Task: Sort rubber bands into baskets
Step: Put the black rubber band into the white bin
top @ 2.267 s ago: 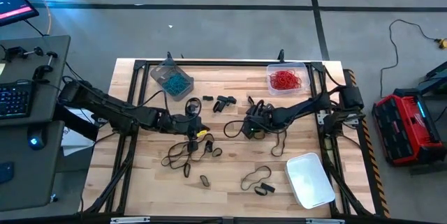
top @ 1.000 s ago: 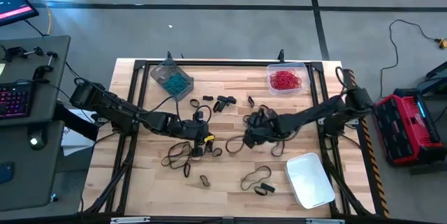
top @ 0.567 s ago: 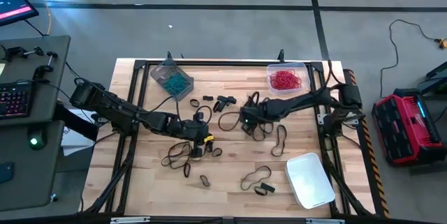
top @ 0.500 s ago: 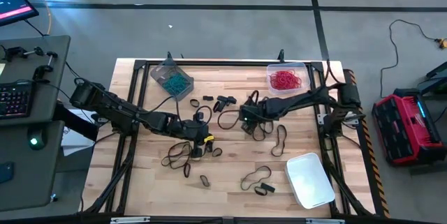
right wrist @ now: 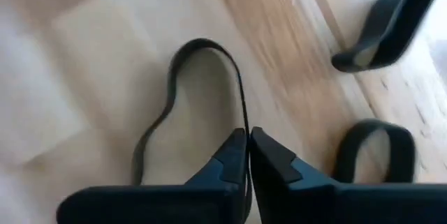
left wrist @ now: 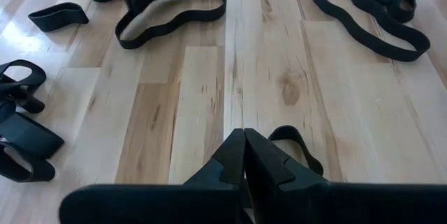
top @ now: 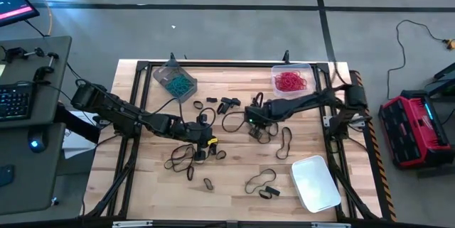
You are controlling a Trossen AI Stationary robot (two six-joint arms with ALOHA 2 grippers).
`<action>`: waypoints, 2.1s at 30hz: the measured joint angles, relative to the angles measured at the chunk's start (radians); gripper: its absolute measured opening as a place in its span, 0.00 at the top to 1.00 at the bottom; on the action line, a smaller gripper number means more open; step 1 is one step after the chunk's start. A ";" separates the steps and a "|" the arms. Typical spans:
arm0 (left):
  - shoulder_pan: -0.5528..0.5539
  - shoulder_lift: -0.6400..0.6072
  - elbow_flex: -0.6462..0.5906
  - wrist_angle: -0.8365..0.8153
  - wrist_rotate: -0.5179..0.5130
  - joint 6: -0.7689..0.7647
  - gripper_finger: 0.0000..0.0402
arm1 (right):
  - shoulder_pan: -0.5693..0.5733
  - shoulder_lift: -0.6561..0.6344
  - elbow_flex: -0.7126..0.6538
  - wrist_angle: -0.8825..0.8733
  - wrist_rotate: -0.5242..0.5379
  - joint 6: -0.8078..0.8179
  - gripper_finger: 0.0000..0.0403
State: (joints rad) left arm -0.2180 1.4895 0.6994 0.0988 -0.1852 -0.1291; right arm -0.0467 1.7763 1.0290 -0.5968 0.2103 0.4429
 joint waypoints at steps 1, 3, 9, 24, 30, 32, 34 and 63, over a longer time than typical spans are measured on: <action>0.000 0.000 0.000 0.001 0.000 0.000 1.00 | 0.018 -0.021 0.003 -0.007 -0.001 0.009 0.97; 0.000 0.000 0.000 0.002 0.000 0.000 1.00 | 0.062 -0.062 0.018 -0.055 0.000 0.038 0.97; 0.000 0.000 0.000 0.003 -0.002 -0.001 1.00 | 0.235 -0.170 0.082 -0.257 0.054 0.171 0.99; 0.000 0.000 0.000 0.002 -0.004 -0.009 1.00 | 0.698 -0.280 0.314 -0.928 0.069 0.838 1.00; 0.002 0.000 0.000 -0.001 -0.027 -0.018 1.00 | 0.854 -0.279 0.410 -0.971 0.041 1.017 1.00; 0.002 0.000 0.000 -0.004 -0.036 -0.018 1.00 | 0.881 -0.279 0.401 -0.973 -0.009 1.070 1.00; 0.002 0.000 0.000 -0.005 -0.037 -0.018 1.00 | 0.907 -0.278 0.375 -0.974 -0.074 1.124 1.00; 0.002 0.000 0.000 0.004 -0.027 -0.017 1.00 | 0.811 -0.277 -0.080 -0.454 -0.247 1.308 1.00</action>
State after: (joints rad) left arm -0.2165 1.4891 0.6998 0.1032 -0.2123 -0.1459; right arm 0.7643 1.4990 0.9485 -1.0509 -0.0368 1.7508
